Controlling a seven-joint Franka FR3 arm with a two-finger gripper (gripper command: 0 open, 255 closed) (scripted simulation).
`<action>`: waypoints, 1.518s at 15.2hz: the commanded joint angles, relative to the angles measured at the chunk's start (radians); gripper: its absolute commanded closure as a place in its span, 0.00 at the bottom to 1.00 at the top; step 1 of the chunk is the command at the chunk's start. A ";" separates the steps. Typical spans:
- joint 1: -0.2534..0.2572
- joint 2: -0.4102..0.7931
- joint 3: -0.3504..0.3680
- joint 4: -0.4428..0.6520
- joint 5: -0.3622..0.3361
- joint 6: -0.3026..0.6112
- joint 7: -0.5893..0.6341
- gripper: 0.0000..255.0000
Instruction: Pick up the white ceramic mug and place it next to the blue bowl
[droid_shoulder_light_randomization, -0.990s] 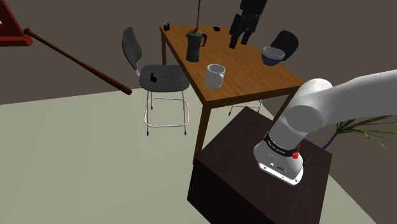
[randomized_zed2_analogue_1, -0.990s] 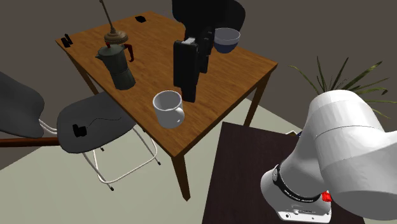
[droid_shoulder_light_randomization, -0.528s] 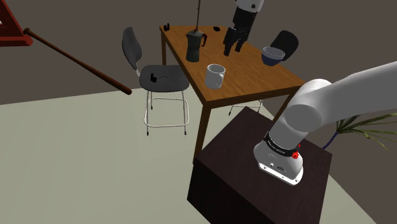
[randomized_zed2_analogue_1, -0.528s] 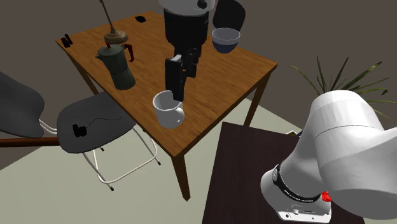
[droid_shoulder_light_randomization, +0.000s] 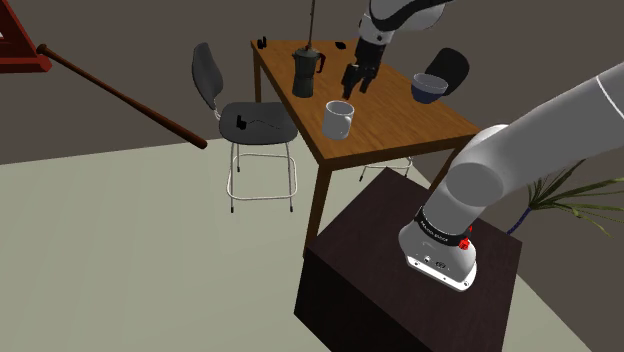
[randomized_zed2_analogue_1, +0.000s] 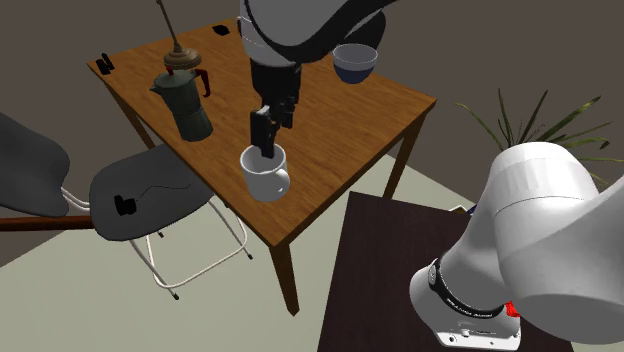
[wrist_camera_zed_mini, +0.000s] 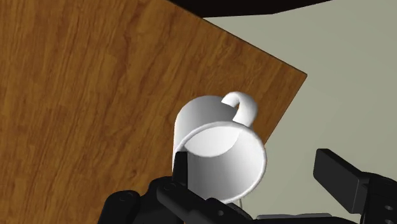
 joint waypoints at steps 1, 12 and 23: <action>-0.005 0.063 -0.022 0.008 -0.002 0.062 -0.022 0.00; -0.006 0.298 -0.087 0.035 0.043 0.280 -0.107 0.00; -0.003 0.326 -0.089 0.024 0.055 0.318 -0.116 1.00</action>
